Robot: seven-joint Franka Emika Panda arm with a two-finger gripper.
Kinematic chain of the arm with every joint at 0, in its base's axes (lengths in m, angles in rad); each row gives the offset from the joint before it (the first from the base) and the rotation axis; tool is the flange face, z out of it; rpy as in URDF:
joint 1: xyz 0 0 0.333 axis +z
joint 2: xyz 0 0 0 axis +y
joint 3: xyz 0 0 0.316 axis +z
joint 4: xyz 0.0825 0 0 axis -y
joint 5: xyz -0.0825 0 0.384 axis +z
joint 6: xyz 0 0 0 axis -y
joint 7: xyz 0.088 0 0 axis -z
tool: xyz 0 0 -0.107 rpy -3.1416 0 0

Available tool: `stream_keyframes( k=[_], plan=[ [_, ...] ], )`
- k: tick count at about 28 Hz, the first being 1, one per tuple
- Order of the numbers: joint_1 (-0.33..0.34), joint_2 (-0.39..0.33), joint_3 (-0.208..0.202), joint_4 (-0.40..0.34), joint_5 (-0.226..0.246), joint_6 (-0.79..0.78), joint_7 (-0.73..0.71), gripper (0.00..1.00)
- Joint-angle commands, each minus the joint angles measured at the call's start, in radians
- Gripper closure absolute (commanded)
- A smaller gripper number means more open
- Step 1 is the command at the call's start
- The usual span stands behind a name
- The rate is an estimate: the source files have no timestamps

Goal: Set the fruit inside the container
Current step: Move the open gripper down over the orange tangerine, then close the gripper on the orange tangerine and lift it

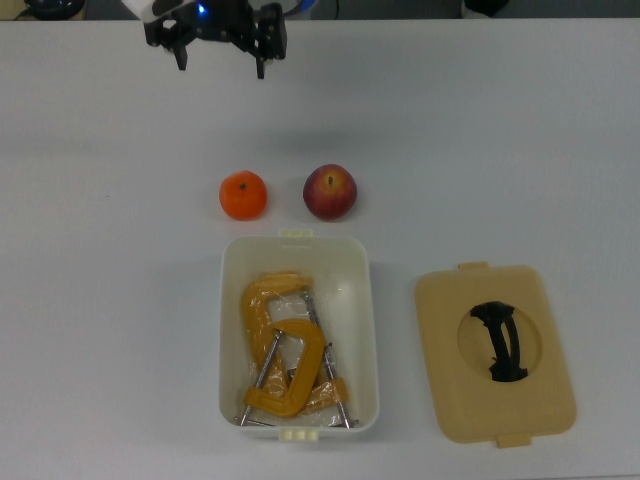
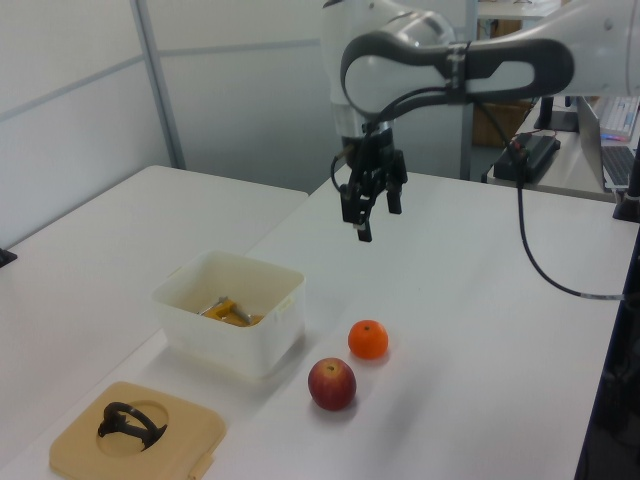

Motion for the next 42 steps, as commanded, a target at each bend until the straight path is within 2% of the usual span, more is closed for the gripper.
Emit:
stream_keyframes(
  k=[1, 6, 9, 12, 18, 26, 40, 42],
  plan=[
    [-0.026, 0.051, -0.006, -0.026, 0.007, 0.079, -0.019, 0.00],
    [-0.030, 0.067, -0.006, -0.121, 0.006, 0.191, -0.095, 0.00],
    [-0.030, 0.091, -0.006, -0.150, 0.004, 0.237, -0.098, 0.00],
    [-0.030, 0.140, -0.006, -0.152, 0.001, 0.254, -0.099, 0.00],
    [-0.027, 0.196, -0.003, -0.171, -0.019, 0.311, -0.108, 0.00],
    [-0.014, 0.223, 0.005, -0.221, -0.021, 0.388, -0.136, 0.00],
    [0.002, 0.263, 0.006, -0.221, -0.021, 0.425, -0.121, 0.00],
    [0.003, 0.265, 0.006, -0.222, -0.021, 0.432, -0.121, 0.09]
  ],
)
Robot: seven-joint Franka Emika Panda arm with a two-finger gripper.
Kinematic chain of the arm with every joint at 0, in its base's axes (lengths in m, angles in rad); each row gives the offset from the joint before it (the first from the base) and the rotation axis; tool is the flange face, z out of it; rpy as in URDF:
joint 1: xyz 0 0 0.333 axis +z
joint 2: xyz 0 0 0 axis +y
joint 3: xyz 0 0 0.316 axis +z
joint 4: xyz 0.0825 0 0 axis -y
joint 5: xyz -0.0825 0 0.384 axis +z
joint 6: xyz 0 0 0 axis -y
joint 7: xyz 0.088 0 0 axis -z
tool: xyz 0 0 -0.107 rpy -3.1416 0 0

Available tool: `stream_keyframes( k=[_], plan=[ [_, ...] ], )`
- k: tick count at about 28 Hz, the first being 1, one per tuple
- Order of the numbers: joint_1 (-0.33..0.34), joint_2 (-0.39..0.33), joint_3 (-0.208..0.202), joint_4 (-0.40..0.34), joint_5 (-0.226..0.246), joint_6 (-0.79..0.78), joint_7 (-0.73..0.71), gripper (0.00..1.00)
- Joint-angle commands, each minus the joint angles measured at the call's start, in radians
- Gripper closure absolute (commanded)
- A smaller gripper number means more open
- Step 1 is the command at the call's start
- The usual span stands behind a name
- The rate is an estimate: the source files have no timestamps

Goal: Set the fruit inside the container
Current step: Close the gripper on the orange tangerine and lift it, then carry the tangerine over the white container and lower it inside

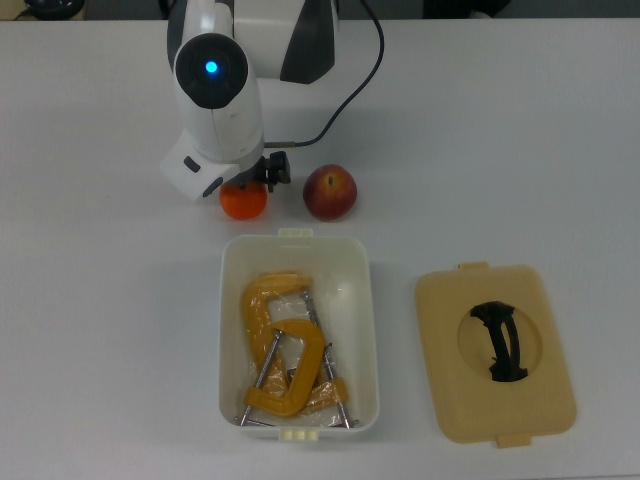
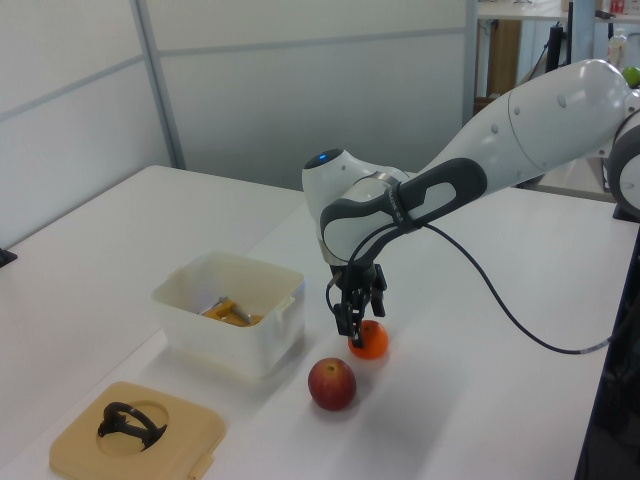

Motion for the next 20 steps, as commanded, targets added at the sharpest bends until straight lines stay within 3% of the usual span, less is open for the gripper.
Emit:
stream_keyframes(
  k=[1, 2, 3, 8, 15, 20],
  plan=[
    [0.007, 0.007, -0.001, -0.018, -0.011, 0.048, -0.005, 0.13],
    [0.010, 0.006, -0.001, -0.018, -0.011, 0.048, -0.006, 0.30],
    [0.012, 0.006, -0.001, -0.018, -0.011, 0.048, -0.005, 0.38],
    [0.010, -0.020, -0.001, -0.012, -0.011, 0.025, -0.014, 0.67],
    [0.010, -0.132, -0.001, 0.020, -0.011, -0.093, -0.059, 0.68],
    [0.010, -0.164, -0.003, 0.124, -0.014, -0.108, -0.066, 0.68]
  ],
)
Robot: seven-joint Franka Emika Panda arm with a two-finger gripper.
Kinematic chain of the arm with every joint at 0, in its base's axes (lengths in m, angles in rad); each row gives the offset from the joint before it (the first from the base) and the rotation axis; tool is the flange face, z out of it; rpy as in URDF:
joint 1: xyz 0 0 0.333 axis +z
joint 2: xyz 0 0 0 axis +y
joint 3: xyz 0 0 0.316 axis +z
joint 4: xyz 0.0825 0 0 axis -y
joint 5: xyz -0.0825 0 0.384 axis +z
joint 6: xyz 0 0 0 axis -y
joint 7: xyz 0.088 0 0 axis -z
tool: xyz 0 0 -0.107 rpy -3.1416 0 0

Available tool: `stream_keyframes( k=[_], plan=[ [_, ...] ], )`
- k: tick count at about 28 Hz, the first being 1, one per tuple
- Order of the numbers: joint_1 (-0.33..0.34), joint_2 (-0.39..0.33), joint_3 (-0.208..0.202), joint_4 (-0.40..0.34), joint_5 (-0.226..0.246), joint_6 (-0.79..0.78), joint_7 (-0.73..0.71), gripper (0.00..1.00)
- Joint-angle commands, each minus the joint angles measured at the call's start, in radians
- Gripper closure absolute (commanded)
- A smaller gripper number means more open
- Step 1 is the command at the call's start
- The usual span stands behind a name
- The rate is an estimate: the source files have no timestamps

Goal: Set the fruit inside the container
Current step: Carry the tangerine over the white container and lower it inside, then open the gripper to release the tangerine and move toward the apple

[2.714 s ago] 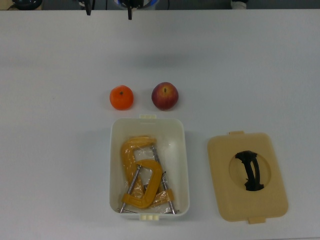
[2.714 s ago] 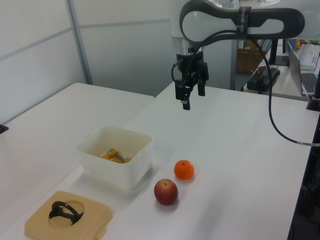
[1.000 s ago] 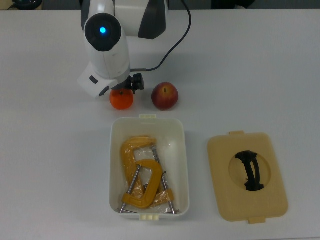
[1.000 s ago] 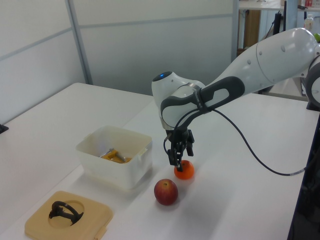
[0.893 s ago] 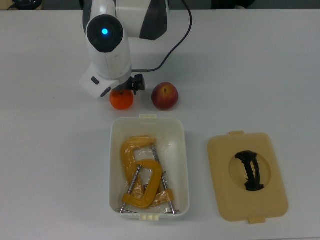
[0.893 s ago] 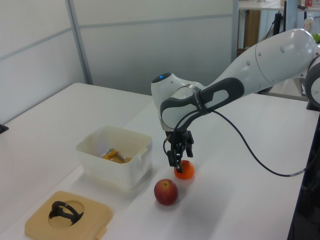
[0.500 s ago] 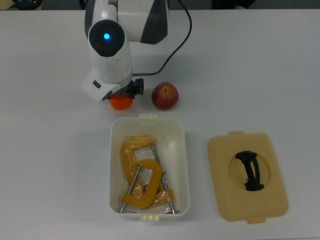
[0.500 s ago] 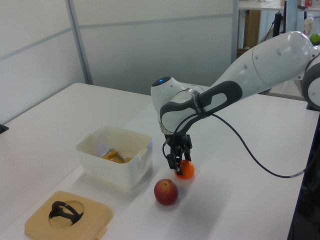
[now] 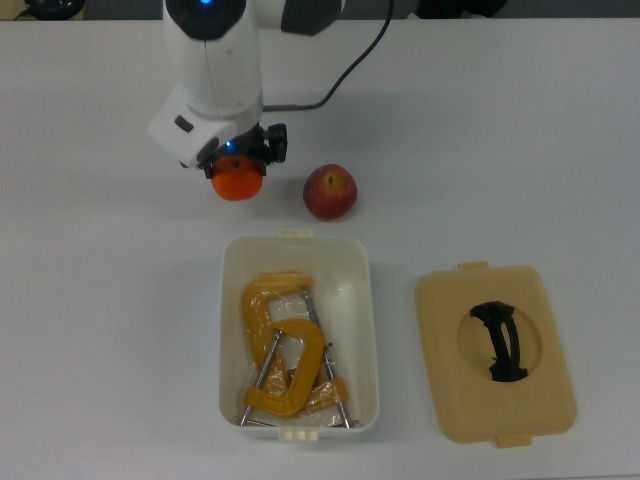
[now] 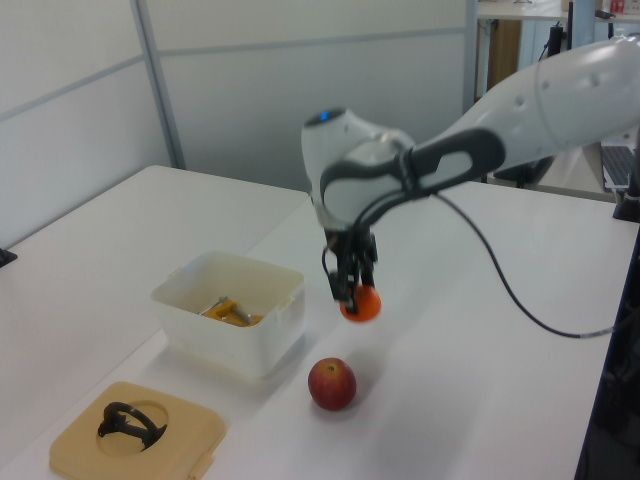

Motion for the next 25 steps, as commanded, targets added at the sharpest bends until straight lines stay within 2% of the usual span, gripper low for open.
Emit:
stream_keyframes(
  k=[1, 5, 7, 12, 20, 22, 23, 25],
  plan=[
    [0.004, -0.048, -0.001, 0.114, -0.011, -0.035, -0.025, 0.68],
    [0.004, -0.032, -0.003, 0.174, -0.010, -0.004, -0.024, 0.68],
    [0.006, -0.008, 0.000, 0.190, -0.008, 0.068, -0.018, 0.67],
    [0.050, 0.052, 0.005, 0.190, -0.014, 0.267, 0.004, 0.67],
    [0.070, 0.140, 0.007, 0.191, -0.013, 0.468, 0.100, 0.63],
    [0.078, 0.143, 0.007, 0.191, -0.014, 0.478, 0.119, 0.57],
    [0.078, 0.146, 0.005, 0.191, -0.014, 0.478, 0.125, 0.49],
    [0.078, 0.147, 0.007, 0.188, -0.013, 0.478, 0.125, 0.21]
  ],
)
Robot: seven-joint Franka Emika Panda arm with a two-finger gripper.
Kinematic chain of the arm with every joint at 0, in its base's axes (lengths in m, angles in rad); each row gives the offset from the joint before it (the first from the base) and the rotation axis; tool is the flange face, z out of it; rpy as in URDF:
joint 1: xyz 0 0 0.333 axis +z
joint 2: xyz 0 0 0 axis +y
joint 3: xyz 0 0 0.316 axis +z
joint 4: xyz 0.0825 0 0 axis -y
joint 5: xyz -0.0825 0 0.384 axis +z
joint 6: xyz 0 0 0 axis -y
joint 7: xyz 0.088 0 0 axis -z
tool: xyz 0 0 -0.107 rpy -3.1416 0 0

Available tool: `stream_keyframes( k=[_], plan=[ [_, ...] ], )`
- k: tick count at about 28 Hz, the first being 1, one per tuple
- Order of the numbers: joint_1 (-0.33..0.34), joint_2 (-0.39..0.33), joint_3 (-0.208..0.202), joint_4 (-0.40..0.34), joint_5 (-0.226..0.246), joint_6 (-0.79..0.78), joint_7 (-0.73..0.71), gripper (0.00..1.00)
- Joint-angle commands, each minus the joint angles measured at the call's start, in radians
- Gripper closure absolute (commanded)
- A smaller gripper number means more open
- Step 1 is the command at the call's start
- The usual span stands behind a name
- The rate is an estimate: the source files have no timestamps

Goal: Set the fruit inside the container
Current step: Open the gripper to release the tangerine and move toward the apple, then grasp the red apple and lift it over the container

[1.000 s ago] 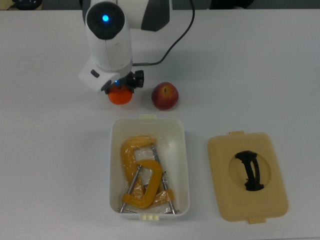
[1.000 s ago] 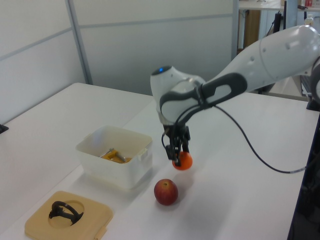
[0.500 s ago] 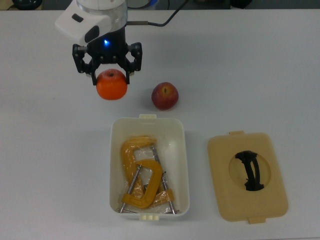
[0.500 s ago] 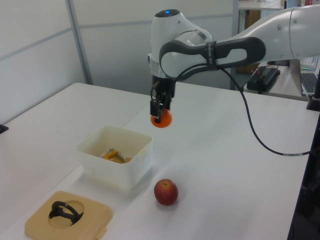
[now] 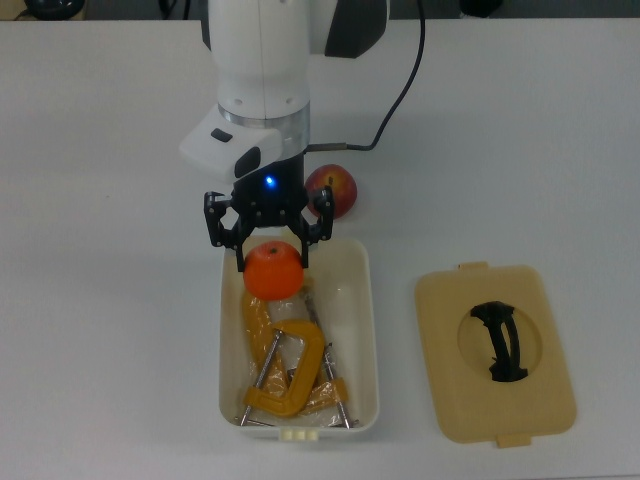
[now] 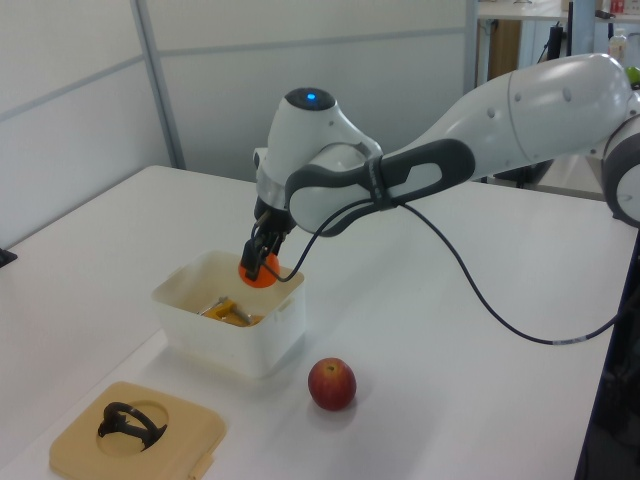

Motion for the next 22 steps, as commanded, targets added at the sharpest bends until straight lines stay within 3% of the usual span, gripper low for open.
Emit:
stream_keyframes(
  k=[1, 4, 9, 15, 22],
  plan=[
    [0.013, 0.006, -0.004, 0.021, -0.011, 0.001, 0.042, 0.00],
    [0.016, -0.002, -0.004, 0.018, -0.010, -0.019, 0.045, 0.00],
    [0.017, -0.040, -0.001, 0.018, 0.002, -0.239, 0.053, 0.00],
    [0.017, -0.091, 0.065, -0.012, 0.007, -0.482, 0.034, 0.00],
    [0.019, -0.088, 0.125, -0.103, -0.001, -0.517, 0.027, 0.00]
  ],
)
